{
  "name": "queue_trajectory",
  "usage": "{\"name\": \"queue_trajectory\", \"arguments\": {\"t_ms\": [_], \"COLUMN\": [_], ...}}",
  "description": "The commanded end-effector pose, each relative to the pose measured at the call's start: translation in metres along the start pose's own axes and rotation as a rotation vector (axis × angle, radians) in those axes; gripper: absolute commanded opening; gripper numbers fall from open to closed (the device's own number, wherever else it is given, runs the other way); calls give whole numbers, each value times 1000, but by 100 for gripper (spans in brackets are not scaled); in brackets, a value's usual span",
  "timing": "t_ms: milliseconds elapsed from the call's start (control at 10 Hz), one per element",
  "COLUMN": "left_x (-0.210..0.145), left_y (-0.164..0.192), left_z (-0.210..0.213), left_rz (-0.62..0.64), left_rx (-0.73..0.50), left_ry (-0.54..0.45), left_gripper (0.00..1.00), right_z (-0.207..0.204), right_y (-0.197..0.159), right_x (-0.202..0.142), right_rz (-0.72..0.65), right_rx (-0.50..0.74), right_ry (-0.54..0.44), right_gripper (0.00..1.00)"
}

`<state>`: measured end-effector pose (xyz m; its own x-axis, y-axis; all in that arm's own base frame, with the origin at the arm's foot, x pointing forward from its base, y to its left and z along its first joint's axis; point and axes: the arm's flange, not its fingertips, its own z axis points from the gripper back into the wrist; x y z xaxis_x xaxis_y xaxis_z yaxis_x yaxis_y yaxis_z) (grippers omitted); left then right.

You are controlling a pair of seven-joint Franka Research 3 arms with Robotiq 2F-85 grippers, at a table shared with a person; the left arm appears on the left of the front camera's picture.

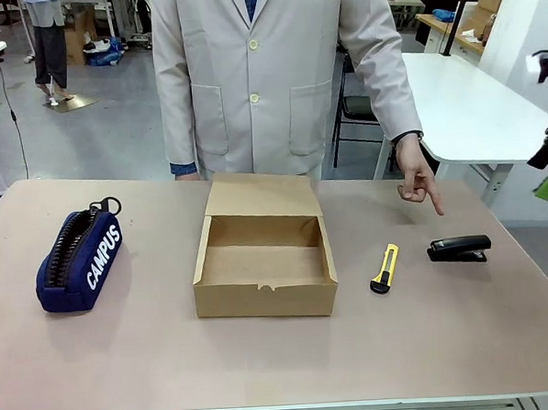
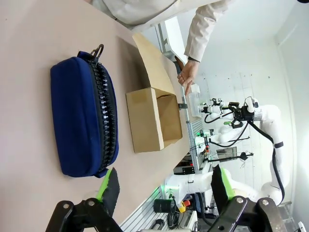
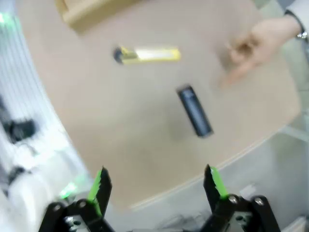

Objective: Pack the item into the box.
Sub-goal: Pick up the item indicated by the person and place it inside the Mailer Box.

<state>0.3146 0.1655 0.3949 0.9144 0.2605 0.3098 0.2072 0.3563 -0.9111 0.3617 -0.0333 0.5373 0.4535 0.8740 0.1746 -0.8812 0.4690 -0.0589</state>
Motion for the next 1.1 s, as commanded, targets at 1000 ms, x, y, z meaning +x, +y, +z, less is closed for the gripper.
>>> {"name": "queue_trajectory", "arguments": {"t_ms": [1000], "left_x": [2], "left_y": [-1], "left_z": [0], "left_rz": [-24], "left_rx": [-22], "left_ry": [-10], "left_gripper": [100], "right_z": [-103], "right_y": [-40], "right_x": [25], "right_rz": [152], "right_rx": [9], "right_ry": [145], "right_gripper": [100]}}
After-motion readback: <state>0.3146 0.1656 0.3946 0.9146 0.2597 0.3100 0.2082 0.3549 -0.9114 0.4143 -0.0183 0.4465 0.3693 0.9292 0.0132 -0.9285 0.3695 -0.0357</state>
